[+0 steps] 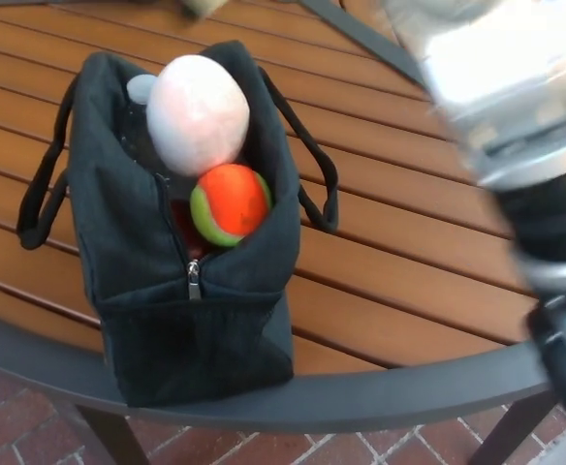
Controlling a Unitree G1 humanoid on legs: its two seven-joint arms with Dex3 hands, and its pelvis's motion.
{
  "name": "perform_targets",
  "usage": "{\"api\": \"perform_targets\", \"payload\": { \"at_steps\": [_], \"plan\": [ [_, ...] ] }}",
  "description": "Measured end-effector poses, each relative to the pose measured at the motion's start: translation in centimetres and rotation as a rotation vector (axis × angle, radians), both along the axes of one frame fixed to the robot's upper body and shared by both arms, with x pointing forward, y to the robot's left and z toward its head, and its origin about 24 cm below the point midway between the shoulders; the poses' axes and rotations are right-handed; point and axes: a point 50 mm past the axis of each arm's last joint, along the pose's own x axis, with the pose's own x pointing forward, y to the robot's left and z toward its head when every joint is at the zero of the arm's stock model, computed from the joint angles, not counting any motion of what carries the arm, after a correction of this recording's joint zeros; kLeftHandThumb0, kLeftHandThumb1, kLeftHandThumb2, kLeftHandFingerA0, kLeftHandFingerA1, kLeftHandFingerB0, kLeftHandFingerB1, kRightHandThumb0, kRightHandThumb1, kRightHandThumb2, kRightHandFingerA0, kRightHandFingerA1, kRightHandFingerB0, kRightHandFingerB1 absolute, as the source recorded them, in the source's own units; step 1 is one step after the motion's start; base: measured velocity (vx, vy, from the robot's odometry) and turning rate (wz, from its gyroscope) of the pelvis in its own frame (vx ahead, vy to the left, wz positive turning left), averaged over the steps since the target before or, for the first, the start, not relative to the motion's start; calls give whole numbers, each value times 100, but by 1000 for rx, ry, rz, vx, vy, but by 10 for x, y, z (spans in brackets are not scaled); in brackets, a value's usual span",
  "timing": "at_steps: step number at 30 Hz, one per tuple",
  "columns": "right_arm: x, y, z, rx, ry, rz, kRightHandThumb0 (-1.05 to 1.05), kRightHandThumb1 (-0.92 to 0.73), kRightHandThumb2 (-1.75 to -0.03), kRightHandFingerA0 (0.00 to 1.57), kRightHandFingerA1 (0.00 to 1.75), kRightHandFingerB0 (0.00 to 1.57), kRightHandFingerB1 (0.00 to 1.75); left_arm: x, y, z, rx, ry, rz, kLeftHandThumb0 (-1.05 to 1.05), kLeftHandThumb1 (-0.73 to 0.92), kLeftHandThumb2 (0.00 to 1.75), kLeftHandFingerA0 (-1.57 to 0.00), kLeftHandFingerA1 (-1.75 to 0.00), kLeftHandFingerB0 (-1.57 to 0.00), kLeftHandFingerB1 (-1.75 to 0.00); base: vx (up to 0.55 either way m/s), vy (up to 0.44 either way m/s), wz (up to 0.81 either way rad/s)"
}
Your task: Pick up a rubric cube, an apple, a tennis ball, a soft toy, a bottle from the table and put it into the lunch box one by one
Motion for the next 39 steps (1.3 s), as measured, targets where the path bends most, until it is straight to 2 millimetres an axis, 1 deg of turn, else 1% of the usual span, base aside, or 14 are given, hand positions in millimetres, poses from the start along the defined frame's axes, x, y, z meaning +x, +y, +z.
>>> {"api": "perform_targets", "payload": {
  "at_steps": [3,4,7,8,10,11,14,16,17,21,22,31,32,39],
  "plan": [
    [2,-36,9,2,-4,-94,-54,-71,-61,47,68,44,42,2,0,-1,-3,-2,7,6,52,106,-103,-118,-93,-98,0,0,0],
    [2,-45,10,4,-4,-118,-57,-60,-95,49,67,35,52,2,-1,-1,-4,-3,9,7,51,108,-103,-120,-92,-99,0,0,0],
    [0,-90,8,24,13,-234,-52,-58,-91,48,62,34,52,2,-2,-1,-8,-5,19,6,52,108,-105,-122,-93,-100,0,0,0],
    [0,-98,6,32,21,-255,-44,-67,-61,52,50,39,37,2,-2,-1,-9,-5,21,8,52,108,-107,-122,-95,-100,0,0,0],
    [-1,-126,-5,56,59,-323,-39,-68,-60,55,45,40,34,2,-2,-1,-11,-7,29,6,54,115,-102,-105,-95,-98,0,0,0],
    [-2,-142,-13,71,90,-364,-40,-56,-84,49,58,34,49,2,-2,-1,-12,-8,35,15,55,117,-106,-114,-96,-101,0,0,0],
    [-6,-173,-33,111,153,-442,-42,-54,-84,54,58,40,50,4,-3,-1,-15,-14,46,8,53,113,-107,-127,-98,-106,0,0,0],
    [-7,-189,-46,133,194,-483,-44,-55,-84,54,56,41,49,4,-3,-1,-17,-17,55,10,53,112,-112,-125,-100,-104,0,0,0],
    [-12,-212,-64,166,253,-544,-45,-54,-84,54,56,42,50,5,-3,-1,-20,-21,65,5,56,116,-106,-108,-99,-101,0,0,0],
    [-21,-242,-93,211,346,-635,-41,-54,-84,55,60,41,50,5,-3,-1,-21,-24,76,5,55,116,-104,-106,-99,-100,0,0,0],
    [-27,-257,-106,232,385,-684,-38,-64,-59,62,60,49,38,6,-3,-1,-21,-26,79,5,58,103,-104,-122,-92,-102,0,0,0],
    [-97,-350,-202,420,694,-1058,-33,-67,-60,50,65,44,43,8,-2,0,-24,-39,98,10,55,110,-105,-119,-93,-101,0,0,0],
    [-130,-376,-236,515,792,-1194,-33,-69,-61,52,61,44,42,9,-1,0,-24,-42,102,10,55,107,-104,-121,-96,-104,0,0,0],
    [-201,-409,-304,722,961,-1483,-19,-71,-68,47,58,39,45,9,-1,0,-26,-44,112,11,52,114,-111,-127,-98,-106,0,-1,-1]
  ]
}}
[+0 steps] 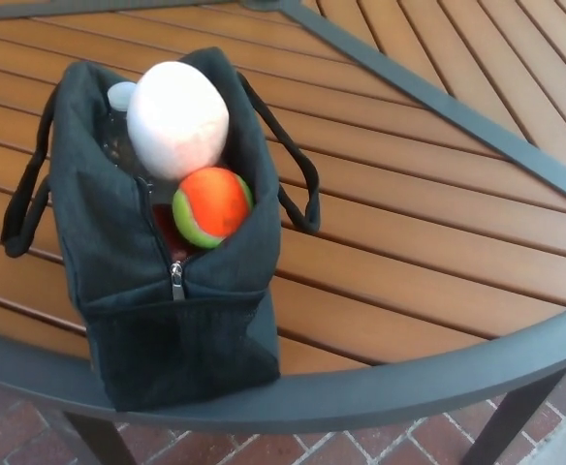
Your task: Pick up a rubric cube, an apple, a tennis ball, a soft toy, a bottle from the table and put it into the lunch box one by one
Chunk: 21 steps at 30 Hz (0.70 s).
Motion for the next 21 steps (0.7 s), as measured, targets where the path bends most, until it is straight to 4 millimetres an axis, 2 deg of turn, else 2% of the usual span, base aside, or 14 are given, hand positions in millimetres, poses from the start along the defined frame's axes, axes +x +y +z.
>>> {"api": "perform_targets", "payload": {
  "at_steps": [1,3,6,7,8,10,11,13,14,18,19,20,21],
  "plan": [
    [-7,-1,-8,15,18,-31,-18,-65,-66,60,55,53,49,0,0,0,-1,0,2,13,52,115,-112,-126,-98,-106,0,0,0],
    [-13,-2,-16,30,35,-59,-18,-65,-66,60,55,53,49,-1,0,0,-2,1,4,13,52,115,-112,-126,-98,-106,0,0,0],
    [-32,-4,-39,62,114,-138,-18,-65,-66,60,55,53,49,-2,0,0,-5,2,9,13,52,115,-112,-126,-98,-106,0,0,0],
    [-35,-4,-43,65,126,-151,-36,-59,-60,114,54,91,48,-2,0,0,-6,2,10,14,56,108,-105,-135,-97,-109,0,0,0],
    [-36,-4,-44,67,132,-156,-36,-59,-60,114,54,91,48,-2,0,0,-6,3,10,14,56,108,-105,-135,-97,-109,0,0,0],
    [-42,-2,-60,72,214,-163,-36,-59,-60,114,54,91,48,-3,0,0,-8,4,17,14,56,108,-105,-135,-97,-109,0,0,0],
    [-42,-1,-64,74,247,-151,-35,-59,-60,113,60,96,48,-3,0,0,-8,4,18,7,54,107,-101,-128,-99,-110,0,0,0],
    [-42,6,-83,89,377,-92,-35,-59,-60,113,60,96,48,-2,0,0,-9,1,22,7,54,107,-101,-128,-99,-110,0,0,0],
    [-41,9,-88,92,421,-65,-35,-45,-55,112,58,94,47,-1,0,0,-10,-1,25,10,51,111,-103,-124,-97,-106,0,0,0],
    [-35,22,-109,95,569,63,-37,-47,-56,115,63,92,47,2,0,0,-18,-12,47,11,48,112,-104,-122,-99,-103,0,0,0],
    [-33,27,-116,98,610,105,-36,-46,-56,111,63,91,47,3,0,0,-20,-14,52,10,50,106,-102,-120,-97,-102,0,0,0],
    [-31,32,-122,101,642,139,-42,-54,-58,96,60,88,46,4,-1,0,-22,-17,55,11,51,102,-98,-115,-94,-99,0,0,0],
    [-29,41,-132,105,689,192,-42,-54,-58,96,60,88,46,6,-1,0,-25,-19,58,11,51,102,-98,-115,-94,-99,0,0,0]
  ]
}}
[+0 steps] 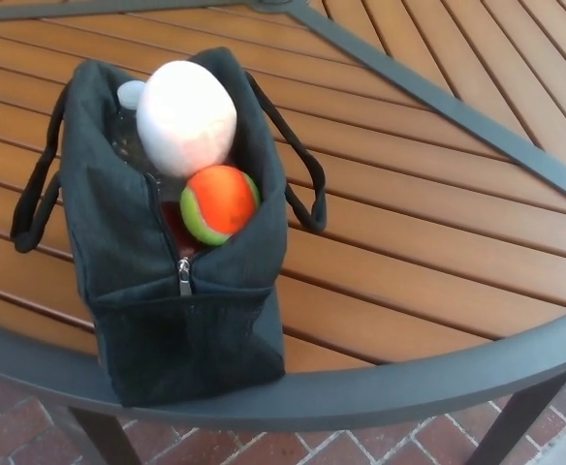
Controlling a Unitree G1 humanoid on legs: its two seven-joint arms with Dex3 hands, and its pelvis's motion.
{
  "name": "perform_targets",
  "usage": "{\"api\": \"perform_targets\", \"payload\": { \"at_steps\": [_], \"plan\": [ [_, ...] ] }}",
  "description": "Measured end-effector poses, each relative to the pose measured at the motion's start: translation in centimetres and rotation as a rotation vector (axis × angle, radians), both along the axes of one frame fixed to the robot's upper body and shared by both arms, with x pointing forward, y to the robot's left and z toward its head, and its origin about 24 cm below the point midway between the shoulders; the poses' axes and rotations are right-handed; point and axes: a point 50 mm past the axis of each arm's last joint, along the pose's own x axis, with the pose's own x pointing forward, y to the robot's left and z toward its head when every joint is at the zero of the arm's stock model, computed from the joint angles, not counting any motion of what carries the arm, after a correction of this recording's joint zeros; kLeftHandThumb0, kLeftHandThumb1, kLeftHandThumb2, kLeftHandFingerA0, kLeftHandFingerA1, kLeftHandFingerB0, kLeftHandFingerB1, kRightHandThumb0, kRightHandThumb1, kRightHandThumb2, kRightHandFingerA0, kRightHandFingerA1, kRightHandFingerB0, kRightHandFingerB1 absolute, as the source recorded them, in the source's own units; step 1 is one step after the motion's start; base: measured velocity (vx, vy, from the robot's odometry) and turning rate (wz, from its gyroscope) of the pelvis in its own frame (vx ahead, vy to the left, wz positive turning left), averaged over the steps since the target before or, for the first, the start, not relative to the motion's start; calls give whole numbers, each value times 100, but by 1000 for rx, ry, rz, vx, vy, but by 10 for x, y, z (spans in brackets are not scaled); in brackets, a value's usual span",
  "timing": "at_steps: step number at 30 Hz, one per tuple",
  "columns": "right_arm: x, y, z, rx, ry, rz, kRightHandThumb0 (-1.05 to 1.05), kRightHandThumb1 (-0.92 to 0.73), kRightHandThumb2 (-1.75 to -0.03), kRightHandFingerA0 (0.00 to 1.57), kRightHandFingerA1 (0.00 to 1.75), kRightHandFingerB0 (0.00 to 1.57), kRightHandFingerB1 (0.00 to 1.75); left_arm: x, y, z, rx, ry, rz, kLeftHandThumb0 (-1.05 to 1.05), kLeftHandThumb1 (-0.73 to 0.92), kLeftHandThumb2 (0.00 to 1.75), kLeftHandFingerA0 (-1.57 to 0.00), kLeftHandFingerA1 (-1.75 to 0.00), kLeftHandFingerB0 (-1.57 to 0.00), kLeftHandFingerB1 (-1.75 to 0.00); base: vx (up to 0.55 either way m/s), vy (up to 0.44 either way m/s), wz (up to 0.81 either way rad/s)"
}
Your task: Pick up a rubric cube, an apple, a tennis ball, a soft toy, a bottle from the table and put it into the lunch box one by one
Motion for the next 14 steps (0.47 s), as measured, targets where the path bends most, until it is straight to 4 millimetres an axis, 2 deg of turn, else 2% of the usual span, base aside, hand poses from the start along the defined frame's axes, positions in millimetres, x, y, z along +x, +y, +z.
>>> {"api": "perform_targets", "payload": {
  "at_steps": [1,4,5,7,8,10,13,14],
  "plan": [
    [2,6,-6,10,30,37,-41,-55,-57,89,59,93,48,1,0,0,-2,-2,0,7,53,97,-99,-113,-92,-95,0,0,0],
    [5,23,-22,23,106,133,-40,-58,-58,91,62,92,48,5,0,0,-7,-5,-2,13,57,97,-104,-113,-92,-94,0,0,0],
    [6,29,-28,25,134,165,-38,-52,-56,92,64,91,49,6,-1,0,-9,-5,-5,8,58,94,-102,-114,-89,-94,0,0,0],
    [3,46,-44,27,209,246,-38,-52,-56,92,64,91,49,7,-2,0,-13,-4,-13,8,58,94,-102,-114,-89,-94,0,0,0],
    [3,50,-47,27,221,259,-40,-57,-57,106,65,93,48,8,-2,0,-14,-4,-14,7,59,88,-100,-110,-88,-91,0,0,0],
    [-3,63,-58,27,264,298,-41,-59,-60,111,67,97,49,9,-3,-1,-15,-5,-22,10,55,92,-102,-109,-91,-91,0,0,0],
    [-13,76,-68,33,288,301,-39,-60,-59,108,69,92,49,9,-3,0,-13,-3,-34,10,58,91,-100,-111,-91,-94,0,0,0],
    [-15,78,-70,33,289,299,-35,-62,-59,106,65,89,50,9,-3,0,-12,-3,-36,9,58,92,-102,-113,-93,-95,0,0,0]
  ]
}}
